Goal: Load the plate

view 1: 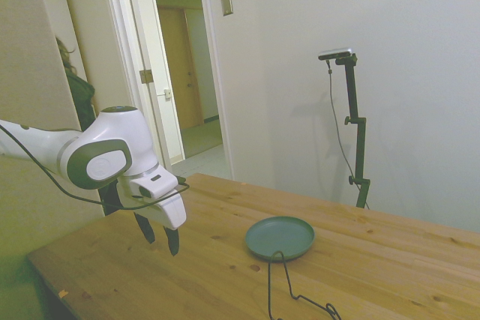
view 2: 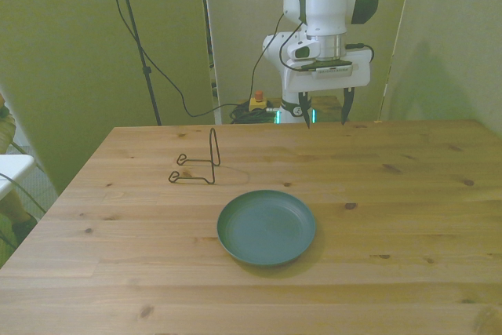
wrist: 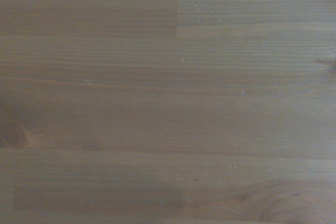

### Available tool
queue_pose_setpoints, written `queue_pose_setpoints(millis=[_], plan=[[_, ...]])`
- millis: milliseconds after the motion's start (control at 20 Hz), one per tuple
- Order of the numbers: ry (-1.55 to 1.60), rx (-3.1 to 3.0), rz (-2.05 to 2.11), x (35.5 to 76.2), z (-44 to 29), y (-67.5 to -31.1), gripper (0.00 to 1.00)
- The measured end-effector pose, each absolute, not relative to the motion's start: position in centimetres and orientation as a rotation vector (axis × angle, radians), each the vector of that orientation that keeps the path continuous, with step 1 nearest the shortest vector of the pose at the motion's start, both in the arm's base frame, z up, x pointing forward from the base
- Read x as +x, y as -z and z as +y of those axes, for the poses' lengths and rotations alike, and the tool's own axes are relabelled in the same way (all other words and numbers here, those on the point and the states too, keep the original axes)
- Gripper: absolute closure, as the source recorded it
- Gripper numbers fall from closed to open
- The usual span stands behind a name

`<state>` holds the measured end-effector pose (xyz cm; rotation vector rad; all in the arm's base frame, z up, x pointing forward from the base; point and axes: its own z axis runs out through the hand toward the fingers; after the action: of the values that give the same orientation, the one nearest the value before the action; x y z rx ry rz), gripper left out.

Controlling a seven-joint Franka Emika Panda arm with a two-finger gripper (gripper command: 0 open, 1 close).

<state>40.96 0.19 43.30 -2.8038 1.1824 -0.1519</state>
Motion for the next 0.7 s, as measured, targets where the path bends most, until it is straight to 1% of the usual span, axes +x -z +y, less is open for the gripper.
queue_pose_setpoints(millis=[200,350,500,700], plan=[[0.167,-2.799,1.182,41.2,0.1,-43.3,0.0],[0.2,-2.796,1.186,42.1,-0.5,-43.7,0.0],[0.268,-2.794,1.211,44.4,-2.6,-45.0,0.0],[0.36,-2.777,1.275,48.9,-7.6,-47.4,0.0]])
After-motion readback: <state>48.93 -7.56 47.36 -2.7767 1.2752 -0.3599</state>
